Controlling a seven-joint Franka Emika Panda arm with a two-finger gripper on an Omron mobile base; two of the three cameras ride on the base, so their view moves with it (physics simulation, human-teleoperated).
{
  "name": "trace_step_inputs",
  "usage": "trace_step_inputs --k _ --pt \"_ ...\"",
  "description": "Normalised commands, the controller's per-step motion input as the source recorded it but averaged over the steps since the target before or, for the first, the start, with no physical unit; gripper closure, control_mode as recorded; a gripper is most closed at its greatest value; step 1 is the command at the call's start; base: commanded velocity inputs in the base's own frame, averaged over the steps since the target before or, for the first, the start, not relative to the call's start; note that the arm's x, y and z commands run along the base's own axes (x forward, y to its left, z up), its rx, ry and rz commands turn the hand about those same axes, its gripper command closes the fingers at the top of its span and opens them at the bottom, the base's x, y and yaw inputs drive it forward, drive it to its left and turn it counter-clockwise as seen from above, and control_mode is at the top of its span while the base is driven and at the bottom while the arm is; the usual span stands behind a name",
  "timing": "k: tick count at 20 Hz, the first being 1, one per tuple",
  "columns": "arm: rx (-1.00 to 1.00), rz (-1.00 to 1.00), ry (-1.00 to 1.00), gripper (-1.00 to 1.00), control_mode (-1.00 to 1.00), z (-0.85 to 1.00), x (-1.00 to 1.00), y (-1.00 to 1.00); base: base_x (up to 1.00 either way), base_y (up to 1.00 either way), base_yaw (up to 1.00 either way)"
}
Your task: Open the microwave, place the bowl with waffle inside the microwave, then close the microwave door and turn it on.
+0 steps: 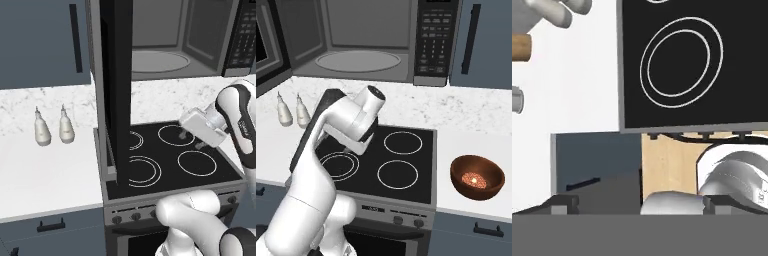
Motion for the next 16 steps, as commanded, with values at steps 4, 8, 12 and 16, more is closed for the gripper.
trace_step_inputs --k 4,8,12,16 --pt "-0.64 0.09 -0.4 -1.0 -1.0 -0.99 0.03 -0.61 0.0 0.0 0.0" --pt "-0.68 0.0 -0.2 -1.0 -1.0 -0.74 0.01 -0.93 0.0 0.0 0.0" --pt "-0.64 0.0 -0.13 -1.0 -1.0 -0.85 0.14 -1.0 0.0 0.0 0.0" --pt "-0.44 -0.02 -0.08 -1.0 -1.0 -0.43 0.49 -1.0 0.0 0.0 0.0"
